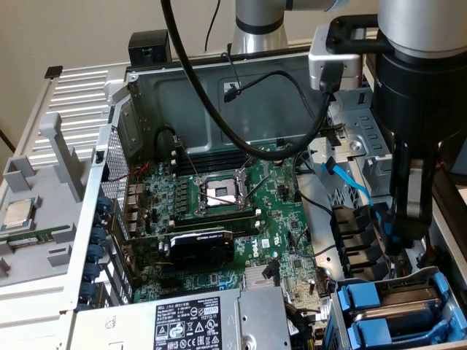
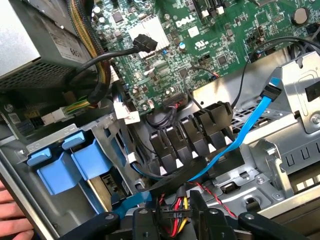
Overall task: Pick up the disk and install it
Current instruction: 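Insert the first disk wire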
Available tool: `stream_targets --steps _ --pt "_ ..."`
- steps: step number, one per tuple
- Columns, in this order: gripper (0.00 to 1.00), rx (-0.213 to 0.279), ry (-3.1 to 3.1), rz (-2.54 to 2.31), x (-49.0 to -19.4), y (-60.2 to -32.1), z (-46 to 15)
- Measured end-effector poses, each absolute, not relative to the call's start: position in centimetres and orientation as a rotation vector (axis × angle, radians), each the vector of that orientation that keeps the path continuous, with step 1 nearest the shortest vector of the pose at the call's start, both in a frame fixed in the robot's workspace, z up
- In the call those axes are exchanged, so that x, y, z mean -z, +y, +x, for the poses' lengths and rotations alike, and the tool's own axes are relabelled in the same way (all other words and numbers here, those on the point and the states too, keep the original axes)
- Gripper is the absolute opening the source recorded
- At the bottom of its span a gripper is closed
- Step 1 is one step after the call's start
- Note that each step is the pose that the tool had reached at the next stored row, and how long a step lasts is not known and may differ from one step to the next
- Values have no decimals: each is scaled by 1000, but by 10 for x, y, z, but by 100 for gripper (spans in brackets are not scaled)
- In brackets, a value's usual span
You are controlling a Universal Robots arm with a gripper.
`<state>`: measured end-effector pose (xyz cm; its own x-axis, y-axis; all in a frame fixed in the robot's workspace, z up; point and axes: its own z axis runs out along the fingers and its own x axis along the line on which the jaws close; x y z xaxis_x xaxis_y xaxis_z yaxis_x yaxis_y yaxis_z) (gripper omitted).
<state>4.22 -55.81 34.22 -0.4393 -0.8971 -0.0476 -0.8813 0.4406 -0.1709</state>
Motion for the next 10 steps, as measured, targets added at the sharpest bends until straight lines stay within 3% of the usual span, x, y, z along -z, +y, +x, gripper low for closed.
stream_targets --steps 1,3,10 --pt "37 182 2553 -1585 -342 -558 42" --pt "35 182 2552 -1584 -342 -558 42" --pt "35 190 2544 -1579 -342 -551 32"
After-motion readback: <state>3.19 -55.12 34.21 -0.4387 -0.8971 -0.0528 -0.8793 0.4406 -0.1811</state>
